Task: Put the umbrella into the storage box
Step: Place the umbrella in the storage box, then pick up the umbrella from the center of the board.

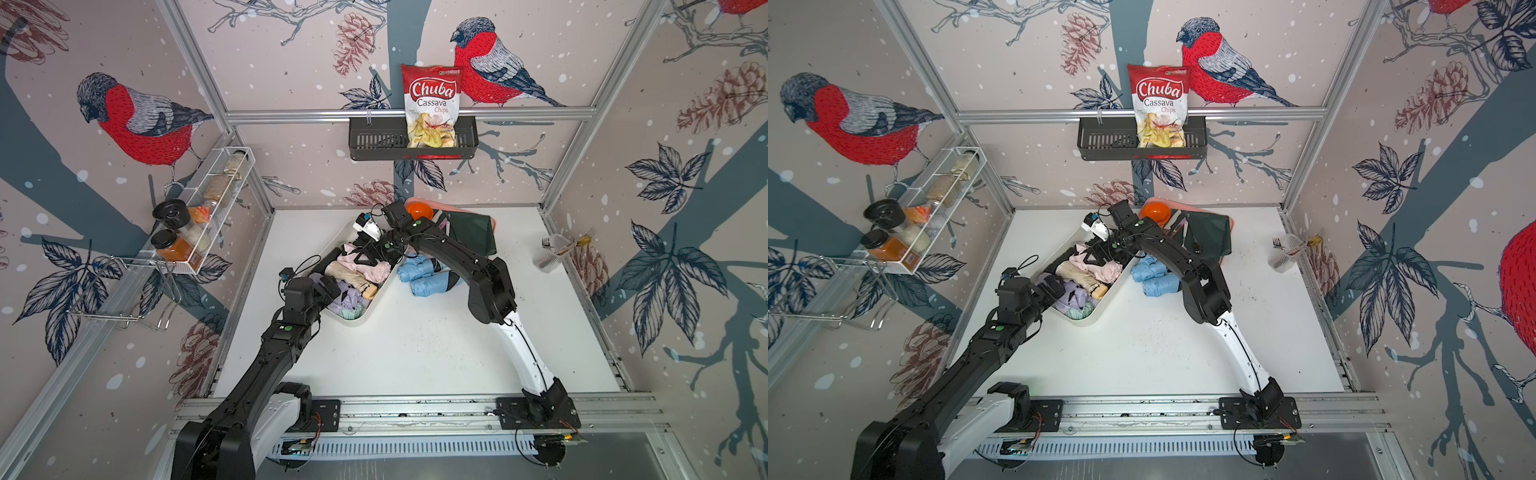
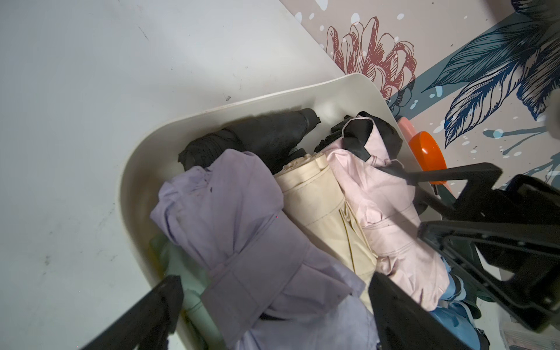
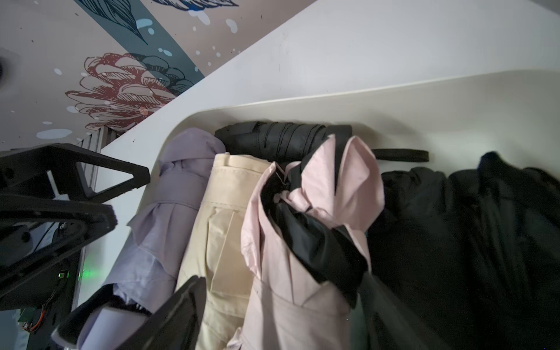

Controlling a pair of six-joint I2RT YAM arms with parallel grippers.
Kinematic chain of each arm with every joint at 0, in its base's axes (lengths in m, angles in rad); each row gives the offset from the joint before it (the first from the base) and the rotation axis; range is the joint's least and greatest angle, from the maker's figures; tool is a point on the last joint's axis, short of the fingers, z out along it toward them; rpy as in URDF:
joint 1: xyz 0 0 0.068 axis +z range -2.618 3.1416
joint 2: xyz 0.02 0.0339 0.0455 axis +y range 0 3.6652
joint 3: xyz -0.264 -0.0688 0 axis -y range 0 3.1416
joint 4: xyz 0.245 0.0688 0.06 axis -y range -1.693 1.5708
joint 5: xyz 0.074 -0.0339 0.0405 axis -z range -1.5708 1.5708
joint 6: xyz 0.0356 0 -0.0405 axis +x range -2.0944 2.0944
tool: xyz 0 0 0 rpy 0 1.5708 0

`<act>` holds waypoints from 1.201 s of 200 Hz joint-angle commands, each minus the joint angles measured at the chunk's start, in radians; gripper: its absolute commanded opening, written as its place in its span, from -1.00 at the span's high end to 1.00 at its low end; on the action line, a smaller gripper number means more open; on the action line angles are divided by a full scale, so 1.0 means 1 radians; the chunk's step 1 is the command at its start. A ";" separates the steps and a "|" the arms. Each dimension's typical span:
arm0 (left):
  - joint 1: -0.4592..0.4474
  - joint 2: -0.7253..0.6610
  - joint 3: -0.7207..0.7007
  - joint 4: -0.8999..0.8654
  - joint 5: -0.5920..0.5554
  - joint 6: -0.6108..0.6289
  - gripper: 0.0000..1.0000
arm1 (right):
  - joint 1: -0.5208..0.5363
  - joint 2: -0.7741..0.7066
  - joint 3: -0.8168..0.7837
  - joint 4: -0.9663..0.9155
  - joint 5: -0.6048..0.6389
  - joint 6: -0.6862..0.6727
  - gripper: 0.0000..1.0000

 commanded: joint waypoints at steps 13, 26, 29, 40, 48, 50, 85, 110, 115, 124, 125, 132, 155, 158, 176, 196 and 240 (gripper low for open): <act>-0.001 -0.013 0.003 0.017 -0.014 0.002 -0.98 | -0.010 -0.067 -0.014 0.015 0.072 0.053 -0.72; -0.001 -0.024 -0.003 0.018 -0.022 -0.001 -0.98 | -0.018 -0.110 -0.053 0.043 0.095 0.081 -0.72; -0.001 -0.026 -0.003 0.018 -0.024 -0.003 -0.98 | -0.021 -0.122 -0.065 0.052 0.101 0.088 -0.72; -0.001 -0.033 -0.004 0.016 -0.031 -0.003 -0.98 | -0.029 -0.171 -0.124 0.089 0.114 0.108 -0.72; -0.001 -0.038 -0.005 0.014 -0.037 -0.003 -0.98 | -0.035 -0.211 -0.175 0.123 0.129 0.128 -0.72; -0.001 -0.040 -0.006 0.014 -0.038 -0.003 -0.98 | -0.035 -0.222 -0.190 0.130 0.134 0.135 -0.72; -0.001 -0.048 -0.003 0.005 -0.057 0.000 -0.98 | -0.061 -0.390 -0.413 0.259 0.237 0.261 -0.72; -0.001 -0.043 -0.003 0.009 -0.064 0.000 -0.98 | -0.080 -0.507 -0.585 0.320 0.393 0.372 -0.71; -0.001 -0.040 -0.002 0.009 -0.063 0.000 -0.98 | -0.083 -0.527 -0.617 0.325 0.427 0.392 -0.71; -0.001 -0.038 -0.001 0.011 -0.061 0.001 -0.98 | -0.090 -0.563 -0.671 0.326 0.488 0.422 -0.71; -0.001 -0.037 -0.001 0.011 -0.061 0.001 -0.98 | -0.090 -0.566 -0.676 0.325 0.497 0.425 -0.71; -0.001 -0.034 0.001 0.013 -0.062 0.003 -0.98 | -0.098 -0.586 -0.712 0.320 0.537 0.454 -0.72; -0.001 -0.026 0.002 0.018 -0.068 0.006 -0.98 | -0.122 -0.638 -0.826 0.311 0.621 0.538 -0.71; -0.001 -0.025 0.002 0.019 -0.068 0.006 -0.98 | -0.124 -0.644 -0.841 0.311 0.631 0.548 -0.71; -0.001 -0.022 0.001 0.022 -0.070 0.007 -0.99 | -0.134 -0.666 -0.912 0.311 0.662 0.585 -0.72; -0.001 -0.019 -0.002 0.025 -0.072 0.006 -0.98 | -0.134 -0.669 -0.958 0.295 0.705 0.624 -0.72; -0.001 -0.015 -0.003 0.029 -0.074 0.011 -0.98 | -0.123 -0.666 -1.040 0.288 0.779 0.699 -0.72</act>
